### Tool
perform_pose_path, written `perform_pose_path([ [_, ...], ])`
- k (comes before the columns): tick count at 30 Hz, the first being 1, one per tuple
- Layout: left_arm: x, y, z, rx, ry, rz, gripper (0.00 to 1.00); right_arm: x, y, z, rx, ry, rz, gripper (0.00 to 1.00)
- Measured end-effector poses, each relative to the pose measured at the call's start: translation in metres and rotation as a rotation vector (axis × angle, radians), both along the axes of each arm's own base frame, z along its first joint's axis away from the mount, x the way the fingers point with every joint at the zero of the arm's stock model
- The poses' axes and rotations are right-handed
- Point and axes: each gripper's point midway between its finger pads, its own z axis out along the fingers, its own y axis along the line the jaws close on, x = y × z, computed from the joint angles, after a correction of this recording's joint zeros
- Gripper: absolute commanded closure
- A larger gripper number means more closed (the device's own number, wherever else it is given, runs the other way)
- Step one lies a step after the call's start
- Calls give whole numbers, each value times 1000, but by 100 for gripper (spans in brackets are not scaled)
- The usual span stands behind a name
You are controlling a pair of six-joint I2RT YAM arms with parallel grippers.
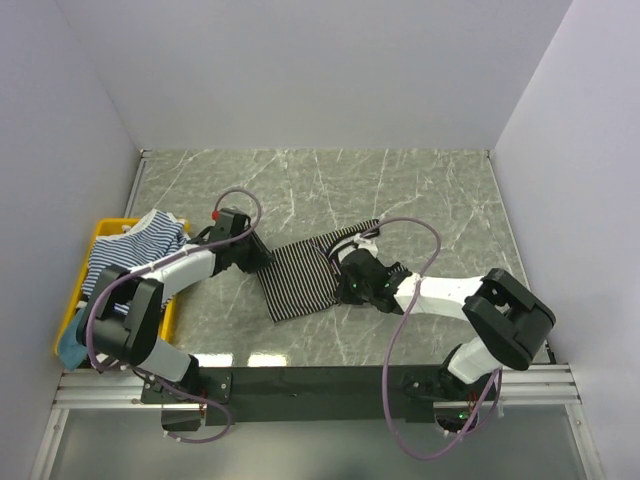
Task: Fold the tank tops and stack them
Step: Fold the tank top
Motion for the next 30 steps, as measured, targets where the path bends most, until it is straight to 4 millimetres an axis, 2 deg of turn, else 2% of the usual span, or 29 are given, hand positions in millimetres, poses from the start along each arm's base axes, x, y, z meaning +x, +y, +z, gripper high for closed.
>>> perform_pose_path([
  [3, 6, 9, 1, -1, -6, 27, 59, 0, 0, 1, 22, -5, -12, 76],
  [7, 11, 22, 6, -4, -24, 65, 55, -4, -8, 6, 9, -11, -25, 67],
  [9, 13, 29, 11, 1, -41, 89, 54, -6, -15, 17, -3, -28, -33, 64],
  [12, 14, 38, 15, 5, -57, 116, 54, -5, -14, 50, -14, -99, -25, 60],
  [14, 13, 42, 11, 6, -51, 128, 56, -3, 1, 74, 2, -148, 4, 59],
  [17, 10, 46, 2, 7, -31, 141, 57, -6, 36, 107, 31, -218, 87, 59],
  [20, 13, 44, -6, -4, -18, 144, 54, -14, 76, 119, 20, -246, 177, 57],
  [22, 14, 42, -11, -10, -12, 142, 50, -19, 105, 114, -12, -251, 240, 55],
  [25, 15, 41, -17, -17, -2, 139, 46, -28, 135, 88, -90, -235, 323, 53],
  [28, 16, 43, -23, -18, 4, 142, 45, -36, 152, 57, -179, -211, 389, 51],
  [30, 17, 43, -23, -28, -4, 145, 44, -41, 156, 42, -226, -199, 417, 50],
])
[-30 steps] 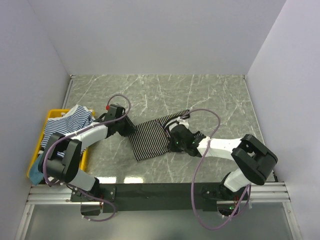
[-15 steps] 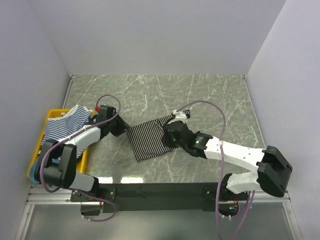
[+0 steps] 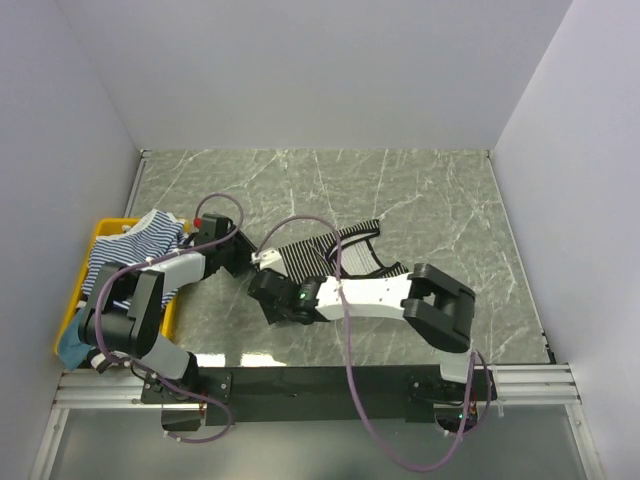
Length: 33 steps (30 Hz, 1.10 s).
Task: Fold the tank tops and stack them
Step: Fold the tank top
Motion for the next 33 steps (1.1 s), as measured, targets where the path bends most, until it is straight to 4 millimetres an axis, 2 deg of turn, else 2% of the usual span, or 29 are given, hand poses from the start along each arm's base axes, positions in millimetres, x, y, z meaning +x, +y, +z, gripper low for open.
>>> perform_pose_path([
  [3, 2, 1, 0, -10, -12, 2, 44, -6, 3, -15, -63, -3, 23, 49],
  [6, 3, 1, 0, -18, -25, 3, 45, -8, 7, -20, -92, -13, 29, 49],
  [14, 12, -2, -3, -40, -52, -3, 55, -8, 4, -38, -170, -28, 20, 51],
  [17, 15, -3, -5, -43, -58, -3, 61, -8, 4, -38, -178, -32, 12, 60],
  [18, 16, -3, -6, -42, -59, -2, 63, -8, 3, -38, -179, -33, 11, 72],
  [19, 17, -3, -7, -42, -61, -2, 71, -8, 3, -38, -182, -34, 11, 78],
  [21, 18, -3, -9, -40, -60, 2, 77, -7, 2, -38, -182, -37, 3, 90],
  [22, 18, -3, -11, -41, -58, 2, 85, -7, 2, -37, -183, -38, 5, 92],
  [25, 19, -3, -12, -40, -56, 5, 96, -9, 6, -33, -161, -29, 21, 96],
  [27, 20, -3, -11, -37, -55, 8, 99, -11, 12, -26, -131, -21, 41, 97],
  [33, 8, 15, -4, 47, -23, 57, 99, -19, 29, 11, -13, -5, 100, 98],
])
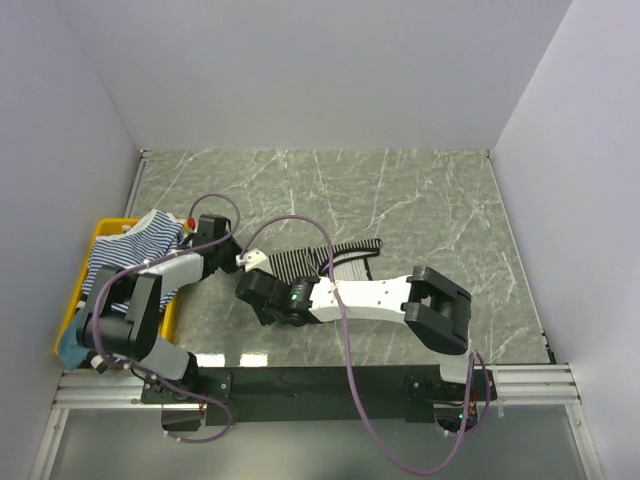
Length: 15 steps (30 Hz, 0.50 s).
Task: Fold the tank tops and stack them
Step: Fold the tank top
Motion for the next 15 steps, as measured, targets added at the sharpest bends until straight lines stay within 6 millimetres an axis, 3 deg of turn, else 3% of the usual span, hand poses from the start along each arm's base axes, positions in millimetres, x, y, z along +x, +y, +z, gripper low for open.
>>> perform_pose_path([
  [10, -18, 43, 34, 141, -2, 126, 99, -20, 37, 32, 200, 96, 77, 100],
  [15, -14, 47, 61, 167, -38, 127, 99, -23, 52, 45, 312, 127, 83, 100],
])
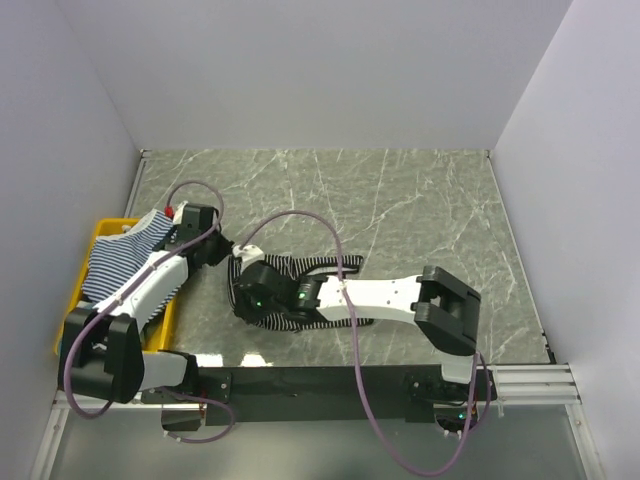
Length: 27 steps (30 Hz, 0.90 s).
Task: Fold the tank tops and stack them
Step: Fold the tank top
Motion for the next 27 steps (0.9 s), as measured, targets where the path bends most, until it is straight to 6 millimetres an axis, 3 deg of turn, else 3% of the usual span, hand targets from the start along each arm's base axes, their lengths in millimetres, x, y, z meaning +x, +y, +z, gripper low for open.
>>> perform_pose_path([
  [5, 9, -19, 31, 4, -51, -60, 99, 9, -25, 18, 130, 28, -60, 100],
  [8, 15, -49, 52, 3, -96, -132, 99, 13, -45, 38, 230, 42, -103, 100],
  [12, 21, -104, 71, -5, -129, -250, 100, 12, -69, 53, 333, 54, -155, 100],
  [19, 15, -182, 57, 17, -75, -400, 99, 6, -122, 50, 445, 89, -268, 99],
  [27, 6, -248, 49, 21, -62, -504, 99, -1, -185, 36, 538, 125, -416, 98],
])
